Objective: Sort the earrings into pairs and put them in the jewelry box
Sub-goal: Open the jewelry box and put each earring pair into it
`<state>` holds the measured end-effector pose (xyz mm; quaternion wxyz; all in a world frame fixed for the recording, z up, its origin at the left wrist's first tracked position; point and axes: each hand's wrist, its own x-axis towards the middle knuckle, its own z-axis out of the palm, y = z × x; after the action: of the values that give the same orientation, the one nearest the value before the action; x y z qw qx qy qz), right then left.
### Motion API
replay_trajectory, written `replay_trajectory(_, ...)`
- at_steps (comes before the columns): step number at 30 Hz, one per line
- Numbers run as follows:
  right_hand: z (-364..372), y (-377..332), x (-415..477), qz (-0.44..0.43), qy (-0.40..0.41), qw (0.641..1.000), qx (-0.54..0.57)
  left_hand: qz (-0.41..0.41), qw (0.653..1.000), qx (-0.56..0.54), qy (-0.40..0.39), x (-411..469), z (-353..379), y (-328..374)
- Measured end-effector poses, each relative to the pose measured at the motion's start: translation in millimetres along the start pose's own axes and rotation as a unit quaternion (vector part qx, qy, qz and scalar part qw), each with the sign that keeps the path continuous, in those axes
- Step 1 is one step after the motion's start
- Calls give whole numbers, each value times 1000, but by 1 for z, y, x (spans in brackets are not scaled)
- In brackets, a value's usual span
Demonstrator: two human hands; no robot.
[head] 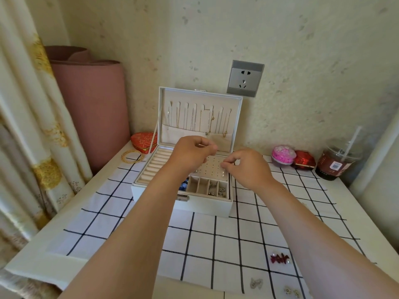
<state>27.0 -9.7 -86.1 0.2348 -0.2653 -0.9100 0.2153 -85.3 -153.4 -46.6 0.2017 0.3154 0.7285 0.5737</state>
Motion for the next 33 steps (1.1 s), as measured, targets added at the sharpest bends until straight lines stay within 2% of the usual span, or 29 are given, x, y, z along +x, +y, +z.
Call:
replay_trajectory(3,-7,-3,3,10,-36,999,22,-4,1000,6,-5,-2,-2,-2)
replay_trajectory(7,-24,-22,4,36,-16,981,188,3,1000,-7,-5,-5,1,-2)
replay_trajectory(11,-41,-41,-1,32,-64,952,297,2,997,-67,24,-9,9,5)
replay_trajectory(16,-41,-41,-2,89,-27,916,390,6,991,-127,30,-14,16,12)
replay_trajectory(20,-39,-39,-1,93,5,903,420,-16,991,-130,3,-16,15,14)
replay_trajectory(26,-34,-35,1,100,29,904,416,-24,991,-126,-35,-16,13,14)
replay_trajectory(28,-29,-32,2,102,44,903,414,2,996,-81,-32,-14,11,13)
replay_trajectory(29,-26,-29,3,94,53,914,390,25,999,-33,-21,-13,10,12)
replay_trajectory(31,-21,-21,3,50,46,962,265,69,992,108,4,-11,9,6)
replay_trajectory(33,-17,-14,0,7,-3,995,98,90,963,254,12,-12,8,-1)
